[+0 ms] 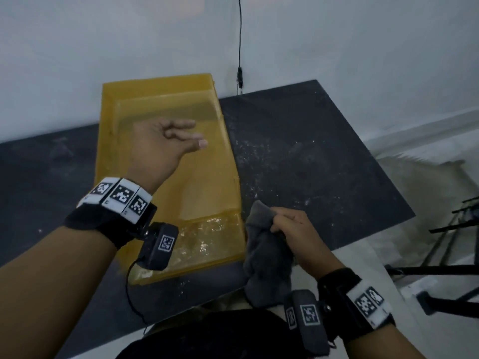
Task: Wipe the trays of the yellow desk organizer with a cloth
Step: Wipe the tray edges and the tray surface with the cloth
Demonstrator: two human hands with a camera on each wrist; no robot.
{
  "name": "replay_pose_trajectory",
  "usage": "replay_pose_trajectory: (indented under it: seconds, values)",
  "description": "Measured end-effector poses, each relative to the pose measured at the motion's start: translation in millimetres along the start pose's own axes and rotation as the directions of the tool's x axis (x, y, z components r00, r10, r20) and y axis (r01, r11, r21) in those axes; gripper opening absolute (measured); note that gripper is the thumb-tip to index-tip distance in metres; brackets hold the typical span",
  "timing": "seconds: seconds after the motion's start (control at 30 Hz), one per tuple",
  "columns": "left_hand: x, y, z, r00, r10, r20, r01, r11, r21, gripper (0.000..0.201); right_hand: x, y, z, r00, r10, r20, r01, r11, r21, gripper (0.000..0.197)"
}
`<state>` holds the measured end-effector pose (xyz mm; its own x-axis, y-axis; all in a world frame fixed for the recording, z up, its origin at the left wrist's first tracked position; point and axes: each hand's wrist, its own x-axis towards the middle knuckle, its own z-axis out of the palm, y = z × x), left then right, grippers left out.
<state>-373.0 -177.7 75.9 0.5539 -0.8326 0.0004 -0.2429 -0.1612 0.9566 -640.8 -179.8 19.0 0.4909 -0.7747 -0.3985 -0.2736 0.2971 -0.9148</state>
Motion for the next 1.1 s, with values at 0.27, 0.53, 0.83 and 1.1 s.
replay_pose_trajectory:
  seconds: [0.27,0.53,0.83,1.1]
  values:
    - [-9,0,-58,1.000,0.025,-0.019,-0.020,0.967,0.252,0.041,7,-59,66,0.986,-0.085,-0.146,0.088,0.996,0.010,0.017]
    - [3,1,-86,0.996,-0.004,0.085,-0.030,0.915,0.403,0.028,37,-74,128,0.980,-0.193,-0.039,0.117,0.733,-0.670,0.068]
    - [57,-15,-110,0.988,0.079,0.135,-0.152,0.695,0.703,0.046,96,-71,161,0.985,-0.157,-0.073,0.048,0.649,-0.759,0.065]
    - [100,-39,-127,0.985,0.037,0.171,-0.151,0.674,0.723,0.064,153,-84,166,0.928,-0.345,-0.139,0.093,0.577,-0.812,0.067]
